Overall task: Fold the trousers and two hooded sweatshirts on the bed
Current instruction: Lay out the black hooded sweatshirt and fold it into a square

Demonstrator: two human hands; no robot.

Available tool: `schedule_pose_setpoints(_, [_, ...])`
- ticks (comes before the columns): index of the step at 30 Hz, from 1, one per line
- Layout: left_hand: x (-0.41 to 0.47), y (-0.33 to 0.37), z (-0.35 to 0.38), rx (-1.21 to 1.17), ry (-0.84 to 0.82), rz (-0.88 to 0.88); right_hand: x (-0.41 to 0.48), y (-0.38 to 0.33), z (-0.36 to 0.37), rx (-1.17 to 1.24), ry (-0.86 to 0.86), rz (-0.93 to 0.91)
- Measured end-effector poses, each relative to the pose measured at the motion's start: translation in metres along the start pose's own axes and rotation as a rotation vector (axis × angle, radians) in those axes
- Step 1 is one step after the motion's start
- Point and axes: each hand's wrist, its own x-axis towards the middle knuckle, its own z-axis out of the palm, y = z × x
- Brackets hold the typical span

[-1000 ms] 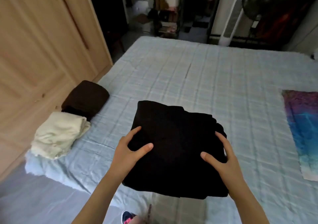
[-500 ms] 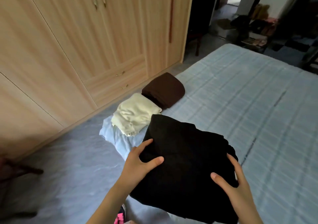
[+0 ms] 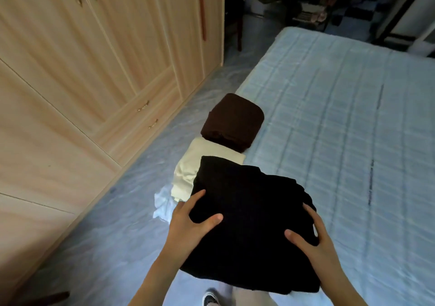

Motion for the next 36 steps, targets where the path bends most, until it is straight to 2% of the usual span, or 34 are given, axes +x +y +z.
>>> schedule_pose_setpoints(5, [0.084, 0.027, 0.027, 0.071, -0.099, 0.090, 0.053, -0.003, -0.008, 0.043, 0.137, 0.010])
schedule_pose_setpoints(12, [0.211, 0.057, 0.110, 0.193, -0.250, 0.147, 0.159, 0.009, -0.041, 0.072, 0.287, 0.028])
schedule_pose_setpoints(16, [0.284, 0.057, 0.158, 0.178, -0.333, 0.111, 0.227, 0.028, -0.057, 0.065, 0.349, 0.041])
schedule_pose_setpoints(20, [0.340, 0.021, 0.196, 0.225, -0.382, 0.017, 0.296, 0.071, -0.058, 0.050, 0.312, 0.081])
schedule_pose_setpoints(25, [0.371, -0.016, 0.226, 0.402, -0.428, -0.083, 0.349, 0.132, -0.044, 0.061, 0.251, 0.199])
schedule_pose_setpoints(29, [0.369, -0.016, 0.226, 0.492, -0.421, 0.009, 0.348, 0.131, -0.047, 0.016, 0.277, 0.204])
schedule_pose_setpoints(32, [0.364, -0.012, 0.222, 0.428, -0.403, 0.029, 0.340, 0.126, -0.050, 0.000, 0.334, 0.182])
schedule_pose_setpoints(36, [0.376, -0.022, 0.228, 0.429, -0.455, -0.025, 0.344, 0.137, -0.040, -0.025, 0.304, 0.217])
